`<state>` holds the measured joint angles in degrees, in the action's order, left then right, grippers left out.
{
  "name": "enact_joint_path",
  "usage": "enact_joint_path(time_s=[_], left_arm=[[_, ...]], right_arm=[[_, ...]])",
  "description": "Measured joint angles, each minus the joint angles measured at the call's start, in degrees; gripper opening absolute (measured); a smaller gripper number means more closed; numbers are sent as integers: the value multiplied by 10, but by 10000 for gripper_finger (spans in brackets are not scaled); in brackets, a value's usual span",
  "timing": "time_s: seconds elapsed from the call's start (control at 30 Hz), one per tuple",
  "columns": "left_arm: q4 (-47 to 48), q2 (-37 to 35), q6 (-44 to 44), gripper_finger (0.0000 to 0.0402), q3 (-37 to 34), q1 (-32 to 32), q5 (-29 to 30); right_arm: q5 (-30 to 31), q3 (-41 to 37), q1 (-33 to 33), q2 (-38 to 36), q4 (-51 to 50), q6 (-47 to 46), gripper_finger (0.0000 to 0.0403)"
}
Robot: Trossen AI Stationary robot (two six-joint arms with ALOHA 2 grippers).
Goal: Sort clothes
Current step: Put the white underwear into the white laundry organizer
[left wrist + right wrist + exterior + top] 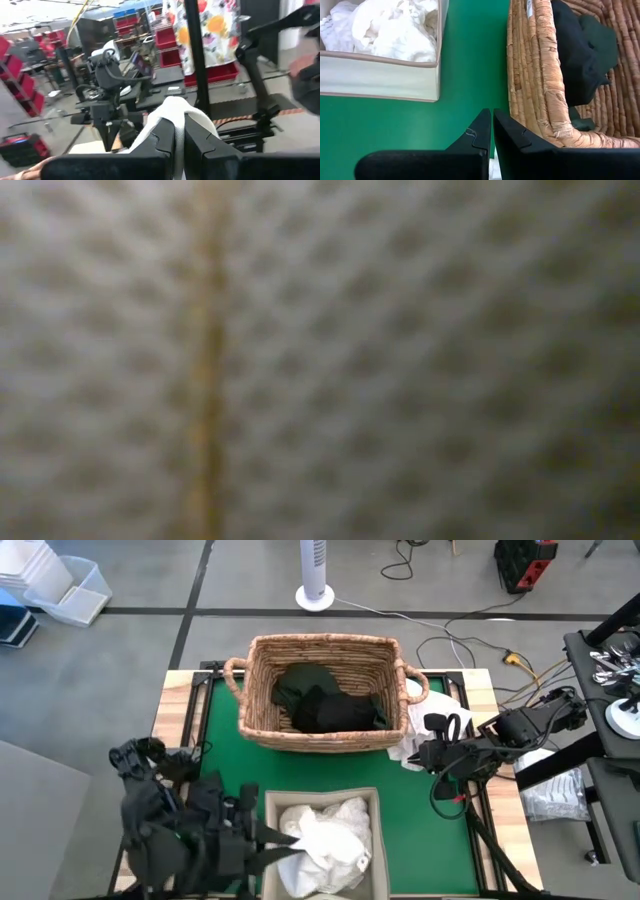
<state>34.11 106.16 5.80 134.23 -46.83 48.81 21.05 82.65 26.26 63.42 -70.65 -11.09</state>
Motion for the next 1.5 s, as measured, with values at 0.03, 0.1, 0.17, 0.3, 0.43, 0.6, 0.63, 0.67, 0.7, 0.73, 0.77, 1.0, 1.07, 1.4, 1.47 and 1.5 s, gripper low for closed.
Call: enact_joint_path(time_s=[0.03, 0.1, 0.17, 0.3, 0.43, 0.6, 0.63, 0.67, 0.7, 0.73, 0.77, 1.0, 1.07, 1.4, 1.47, 1.5], left_arm=[[-1, 7, 3, 0, 0, 0, 7], [2, 21, 11, 0, 0, 0, 23], [4, 32, 12, 0, 0, 0, 38], [7, 44, 12, 0, 0, -1, 44], [47, 54, -15, 0, 0, -2, 46], [135, 62, -105, 0, 0, -2, 72], [156, 64, -125, 0, 0, -2, 81], [179, 66, -148, 0, 0, -1, 91], [200, 68, -169, 0, 0, -1, 99], [219, 70, -189, 0, 0, -1, 105], [235, 71, -206, 0, 0, 0, 107], [329, 80, -305, 0, -1, 5, 114], [366, 83, -341, 0, -1, 7, 116], [508, 98, -491, 0, -1, 10, 117], [508, 103, -502, 0, -1, 11, 117], [508, 107, -504, 0, -1, 11, 115]], right_arm=[[0, 0, 0, 0, 0, 2, 13], [0, 0, 0, 0, 0, 4, 13], [0, 0, 0, 0, 0, 4, 13], [0, -2, 0, 0, -2, 4, 13], [0, -4, 0, 0, -2, 5, 13], [0, -12, 0, 0, -2, 5, 13], [0, -14, 0, 0, -2, 6, 13], [0, -17, 0, 0, -2, 6, 13], [0, -20, 0, 0, -2, 6, 13], [0, -23, 0, 0, -2, 6, 13], [0, -26, 0, 0, -2, 6, 13], [0, -42, 0, 0, 0, 1, 13], [0, -42, 0, 0, 2, 2, 13], [0, -42, 0, -3, 3, 2, 13], [0, -42, 0, -3, 4, 2, 13], [0, -42, 0, -3, 6, 2, 13]])
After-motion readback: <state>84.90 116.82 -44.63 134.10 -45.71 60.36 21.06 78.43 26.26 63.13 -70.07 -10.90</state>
